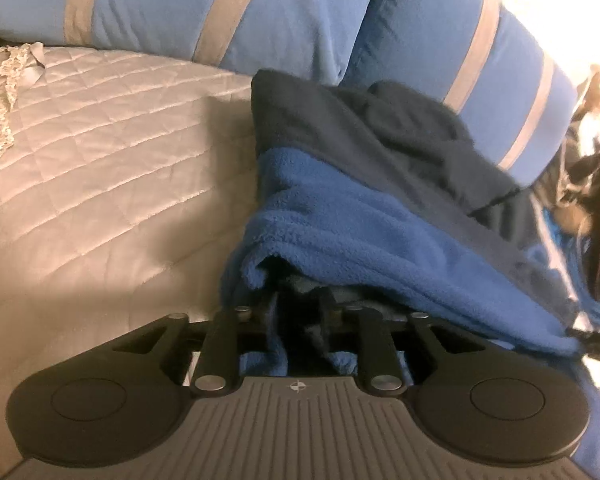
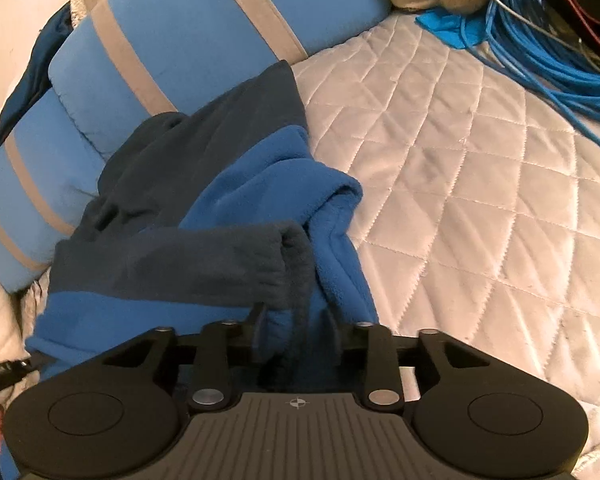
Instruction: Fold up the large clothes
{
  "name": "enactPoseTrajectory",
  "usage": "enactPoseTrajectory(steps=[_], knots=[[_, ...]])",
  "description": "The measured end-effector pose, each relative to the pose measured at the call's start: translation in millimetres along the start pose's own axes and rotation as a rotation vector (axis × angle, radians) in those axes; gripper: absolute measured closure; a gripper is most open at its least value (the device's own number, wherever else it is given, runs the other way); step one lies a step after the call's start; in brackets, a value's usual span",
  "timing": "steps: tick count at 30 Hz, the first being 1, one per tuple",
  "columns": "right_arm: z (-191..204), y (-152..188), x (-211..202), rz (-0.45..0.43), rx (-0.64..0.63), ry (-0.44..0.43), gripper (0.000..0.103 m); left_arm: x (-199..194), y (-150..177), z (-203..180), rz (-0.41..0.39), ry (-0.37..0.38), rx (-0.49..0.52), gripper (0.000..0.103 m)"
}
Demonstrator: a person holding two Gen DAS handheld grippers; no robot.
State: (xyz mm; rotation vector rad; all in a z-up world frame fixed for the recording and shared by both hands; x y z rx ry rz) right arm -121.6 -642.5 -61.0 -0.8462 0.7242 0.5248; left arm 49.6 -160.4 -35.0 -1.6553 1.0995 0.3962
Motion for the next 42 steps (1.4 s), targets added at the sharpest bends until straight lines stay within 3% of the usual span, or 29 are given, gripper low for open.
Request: enactPoseTrajectory(steps=[4, 6, 11, 14, 17, 24, 29, 33, 36, 37, 38, 40, 41, 42], knots=[[-5, -1, -12, -0.012, -0.009, -0.004, 0.049, -32, 2, 1, -0.086, -0.054, 0.045, 0.069], [-9, -4, -21, -0.035, -0.013, 0.011, 0.036, -51, 2, -1, -0.121, -0.041, 0.072, 0.065], [-18, -10, -39, -0.097, -0.052, 0.077, 0.026, -95, 8, -8, -0.2, -0.041, 0.156, 0.036], [-18, -12, -48, -0.125, -0.044, 0.071, 0.018, -109, 16, -11, -0.213, -0.04, 0.192, 0.032], [-13, -16, -59, -0.16, -0.062, 0.059, 0.012, -120, 28, -10, -0.21, 0.008, 0.183, 0.03], [0, -14, -81, -0.191, -0.101, 0.019, 0.009, -125, 66, 10, -0.169, 0.177, 0.057, 0.029], [2, -10, -90, -0.2, -0.099, 0.005, 0.009, -121, 88, 38, -0.171, 0.31, -0.131, 0.029], [6, -9, -92, -0.2, -0.093, -0.004, 0.009, -102, 99, 55, -0.125, 0.441, -0.302, 0.029], [11, -7, -95, -0.201, -0.095, -0.016, 0.009, -90, 106, 61, -0.093, 0.5, -0.376, 0.031], [13, -7, -96, -0.203, -0.1, -0.02, 0.009, -87, 107, 59, -0.087, 0.524, -0.384, 0.037], [15, -6, -97, -0.205, -0.105, -0.022, 0.009, -86, 109, 56, -0.076, 0.549, -0.391, 0.056], [17, -6, -99, -0.208, -0.106, -0.025, 0.009, -87, 108, 50, -0.06, 0.581, -0.383, 0.08], [17, -6, -100, -0.209, -0.105, -0.025, 0.009, -90, 104, 47, -0.067, 0.577, -0.363, 0.091], [17, -6, -101, -0.211, -0.104, -0.024, 0.009, -96, 98, 44, -0.082, 0.562, -0.338, 0.092]])
Point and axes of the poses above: each gripper's, at about its wrist camera, not at the fingertips, and x roughly the way its jaws point, z to its left, y to its underside, the point moved 10 cm from there along x, roughly the way its jaws point, and after that the axes turned 4 degrees about y, right-handed, at the moved point
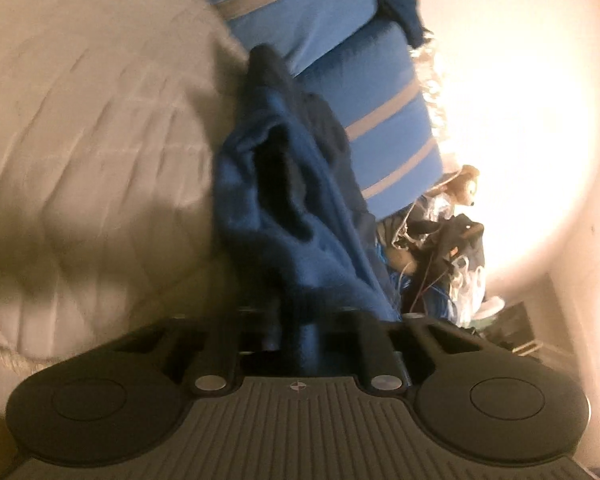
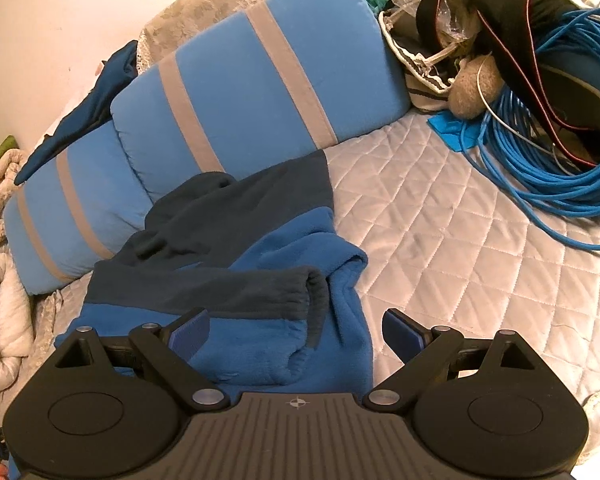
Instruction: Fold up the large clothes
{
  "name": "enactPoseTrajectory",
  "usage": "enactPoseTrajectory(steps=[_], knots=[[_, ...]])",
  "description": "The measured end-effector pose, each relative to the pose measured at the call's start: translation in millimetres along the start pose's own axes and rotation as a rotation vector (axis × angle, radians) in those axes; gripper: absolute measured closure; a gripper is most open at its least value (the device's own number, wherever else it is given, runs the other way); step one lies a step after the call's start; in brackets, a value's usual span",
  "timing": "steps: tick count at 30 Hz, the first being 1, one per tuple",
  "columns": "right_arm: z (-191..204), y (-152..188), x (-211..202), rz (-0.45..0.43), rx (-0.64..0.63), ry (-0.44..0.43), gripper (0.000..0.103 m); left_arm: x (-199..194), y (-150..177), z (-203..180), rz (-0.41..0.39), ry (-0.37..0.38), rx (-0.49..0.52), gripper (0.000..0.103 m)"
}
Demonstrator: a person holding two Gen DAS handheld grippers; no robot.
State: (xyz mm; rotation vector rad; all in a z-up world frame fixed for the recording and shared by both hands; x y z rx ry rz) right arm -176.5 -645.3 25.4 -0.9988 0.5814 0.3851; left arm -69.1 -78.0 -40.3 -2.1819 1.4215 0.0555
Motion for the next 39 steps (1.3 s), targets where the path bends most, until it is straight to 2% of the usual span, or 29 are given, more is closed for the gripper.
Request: enactPoseTrajectory(steps=[4, 7, 9, 12, 13, 14, 16, 17, 22, 34, 37, 39], knots=[[2, -2, -2, -0.006, -0.001, 0.003, 0.009, -12, -22, -33, -0.033, -0.073, 0.112, 0.094], [5, -3, -5, -0.028, 0.002, -0.003, 0.009, -12, -26, -50, -0.022, -0.127, 0.178, 0.093], [8, -3, -6, -0.035, 0.003, -0.012, 0.009, -9, -25, -52, -0.011, -0.141, 0.191, 0.093], [14, 0, -6, -0.033, -0.005, -0.026, 0.009, -13, -22, -41, -0.02, -0.123, 0.166, 0.087], [15, 1, -7, -0.033, -0.012, -0.029, 0.009, -14, -21, -38, -0.031, -0.113, 0.152, 0.08], [17, 2, -8, -0.034, -0.019, -0.03, 0.009, -18, -19, -34, -0.044, -0.108, 0.136, 0.067], [18, 2, -11, -0.041, -0.031, -0.028, 0.009, -24, -16, -29, -0.066, -0.113, 0.118, 0.049], [17, 2, -12, -0.046, -0.033, -0.027, 0.009, -28, -13, -29, -0.075, -0.106, 0.115, 0.044], [13, 0, -18, -0.057, -0.022, -0.025, 0.009, -43, 13, -17, -0.089, -0.029, 0.063, 0.04], [14, 1, -24, -0.059, -0.015, -0.035, 0.009, -31, 75, 27, -0.117, 0.291, -0.221, 0.042], [12, 2, -27, -0.064, -0.01, -0.034, 0.009, -30, 82, 25, -0.137, 0.309, -0.252, 0.042], [9, 3, -30, -0.067, -0.006, -0.029, 0.009, -32, 86, 19, -0.157, 0.317, -0.256, 0.051]])
Point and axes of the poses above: each gripper's, at about its wrist camera, not at the fingertips, and x roughly the way its jaws point, z to its left, y to its underside, the point moved 10 cm from there along x, roughly the way its jaws point, and after that the axes turned 4 degrees about y, right-handed, at the moved point
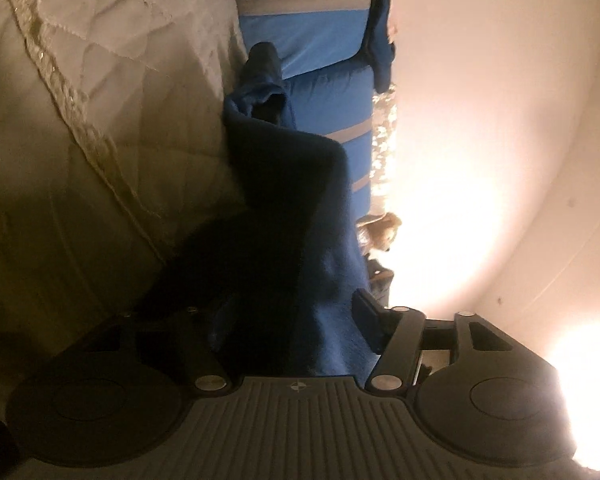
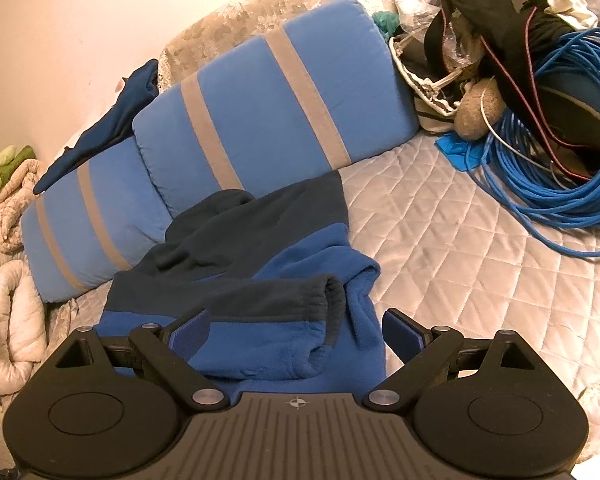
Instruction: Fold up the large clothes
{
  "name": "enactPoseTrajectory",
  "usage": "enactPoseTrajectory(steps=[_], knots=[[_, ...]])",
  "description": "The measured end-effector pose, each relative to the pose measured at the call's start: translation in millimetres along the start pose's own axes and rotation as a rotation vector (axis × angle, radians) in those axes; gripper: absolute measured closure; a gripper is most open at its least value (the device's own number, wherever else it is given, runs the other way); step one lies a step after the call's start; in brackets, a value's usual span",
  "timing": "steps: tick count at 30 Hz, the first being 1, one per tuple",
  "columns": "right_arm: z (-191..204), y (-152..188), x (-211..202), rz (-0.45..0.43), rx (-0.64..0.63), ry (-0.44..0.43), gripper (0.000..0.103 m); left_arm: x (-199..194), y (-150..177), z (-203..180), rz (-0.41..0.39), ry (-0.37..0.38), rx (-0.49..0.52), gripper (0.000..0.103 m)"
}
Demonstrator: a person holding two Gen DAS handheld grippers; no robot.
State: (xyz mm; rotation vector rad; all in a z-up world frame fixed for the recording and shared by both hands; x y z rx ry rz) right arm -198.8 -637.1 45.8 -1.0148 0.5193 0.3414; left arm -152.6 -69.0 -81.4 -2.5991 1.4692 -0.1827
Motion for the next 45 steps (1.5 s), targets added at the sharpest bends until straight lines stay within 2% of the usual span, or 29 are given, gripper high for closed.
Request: enactPoseTrajectory(steps=[2, 7, 10, 12, 15, 20, 23, 28, 32, 36, 39, 43, 45], knots=[[-3, 0, -3, -0.003, 0.003, 0.004, 0.01, -1, 5, -5, -0.009, -0.02, 0.004, 0.07], [-13, 2, -9, -0.008, 0.024, 0.012, 0.01, -11, 10, -31, -0.066, -0.096, 0.071, 0.083], [-18, 3, -11, -0.008, 0.03, 0.018, 0.01, -17, 10, -55, -0.104, -0.165, 0.145, 0.085], [-21, 4, -13, -0.008, 0.034, 0.019, 0.01, -16, 11, -71, -0.108, -0.249, 0.219, 0.086], [-27, 7, -16, -0.007, 0.04, 0.02, 0.01, -11, 7, -86, -0.113, -0.417, 0.283, 0.087], [-36, 14, -19, 0.001, 0.045, 0.022, 0.01, 0, -5, -109, -0.118, -0.589, 0.386, 0.088], [-41, 19, -21, 0.011, 0.042, 0.017, 0.01, 4, -19, -115, -0.115, -0.673, 0.435, 0.088], [-52, 34, -24, 0.04, 0.034, 0.0, 0.01, 10, -35, -104, -0.085, -0.8, 0.475, 0.088], [-57, 56, -24, 0.099, 0.024, -0.058, 0.01, 16, -44, -98, -0.082, -0.868, 0.498, 0.088], [-55, 82, -26, 0.154, 0.014, -0.197, 0.01, 20, -60, -93, -0.12, -0.924, 0.496, 0.089], [-55, 102, -27, 0.199, 0.023, -0.275, 0.01, 25, -70, -89, -0.134, -0.953, 0.5, 0.089], [-55, 127, -29, 0.257, 0.088, -0.382, 0.011, 28, -81, -87, -0.144, -0.98, 0.525, 0.095], [-53, 140, -31, 0.281, 0.128, -0.436, 0.014, 30, -84, -85, -0.144, -0.969, 0.509, 0.095]])
Point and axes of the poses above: each gripper's, at about its wrist camera, not at the fingertips, and x roughly the way its jaws point, z to its left, y to its underside, the point moved 10 cm from there along x, roughly the way its jaws point, and after that the axes turned 4 degrees about y, right-handed, at the moved point
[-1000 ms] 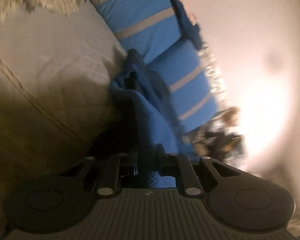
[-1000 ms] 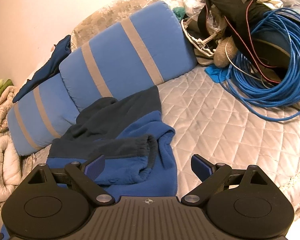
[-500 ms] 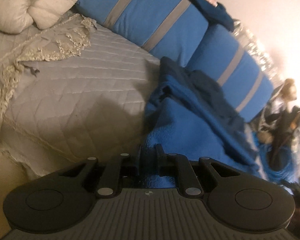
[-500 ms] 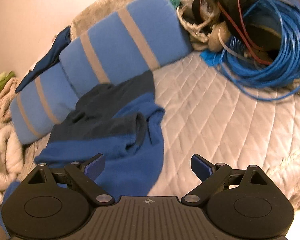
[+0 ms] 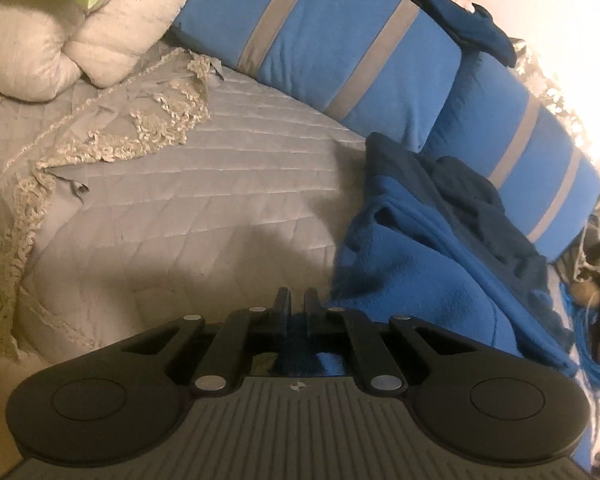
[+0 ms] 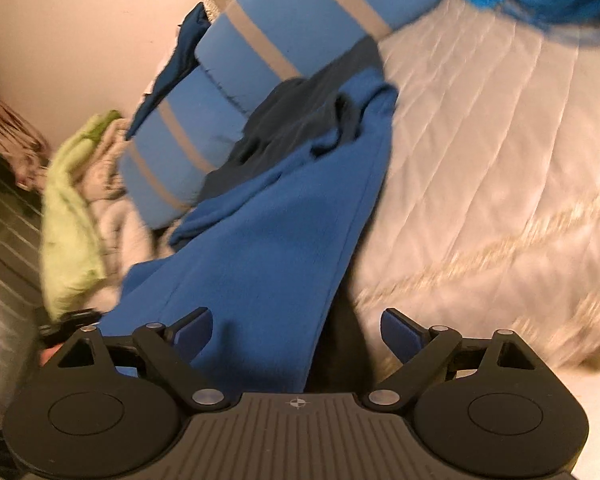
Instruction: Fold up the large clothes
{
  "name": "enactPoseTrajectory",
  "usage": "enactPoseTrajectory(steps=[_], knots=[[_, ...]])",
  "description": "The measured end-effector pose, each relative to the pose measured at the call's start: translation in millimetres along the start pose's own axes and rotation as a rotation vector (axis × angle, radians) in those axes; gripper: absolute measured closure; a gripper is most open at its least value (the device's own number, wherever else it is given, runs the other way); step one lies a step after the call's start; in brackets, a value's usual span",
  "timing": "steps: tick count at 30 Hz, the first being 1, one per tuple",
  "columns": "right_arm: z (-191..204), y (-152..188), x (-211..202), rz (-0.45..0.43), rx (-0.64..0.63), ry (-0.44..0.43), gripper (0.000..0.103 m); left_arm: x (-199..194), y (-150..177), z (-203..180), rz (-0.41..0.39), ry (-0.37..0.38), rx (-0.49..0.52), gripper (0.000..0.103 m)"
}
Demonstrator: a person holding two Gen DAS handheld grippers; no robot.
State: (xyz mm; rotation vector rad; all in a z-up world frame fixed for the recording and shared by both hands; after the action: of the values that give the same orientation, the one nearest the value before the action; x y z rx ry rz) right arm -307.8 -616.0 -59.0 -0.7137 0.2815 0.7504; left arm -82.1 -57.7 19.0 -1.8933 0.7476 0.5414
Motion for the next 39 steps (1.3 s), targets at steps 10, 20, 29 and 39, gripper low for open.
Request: enactPoseTrajectory(steps=[10, 20, 29, 39], knots=[[12, 48, -1, 0.032, 0.117, -0.19, 0.052, -1, 10, -2, 0.019, 0.158, -0.002, 0.094], [4, 34, -32, -0.067, 0.179, -0.225, 0.094, -9, 22, 6, 0.042, 0.323, -0.085, 0.066], [6, 15, -44, -0.103, 0.15, -0.2, 0.094, 9, 51, 9, 0.166, 0.493, -0.149, 0.055], [9, 12, -47, -0.1, 0.137, -0.182, 0.094, 8, 82, 17, 0.19, 0.715, -0.305, 0.075]])
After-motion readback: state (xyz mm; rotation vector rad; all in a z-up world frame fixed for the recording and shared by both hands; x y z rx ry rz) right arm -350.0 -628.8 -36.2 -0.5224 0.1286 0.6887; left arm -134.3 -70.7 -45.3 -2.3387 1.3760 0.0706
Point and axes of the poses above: each gripper's, at about its wrist camera, not at the fingertips, and x roughly the way its jaws point, z to its left, y to its underside, the point moved 10 cm from there along x, roughly the way its jaws point, and after that the axes turned 4 degrees about y, right-handed, at the moved point
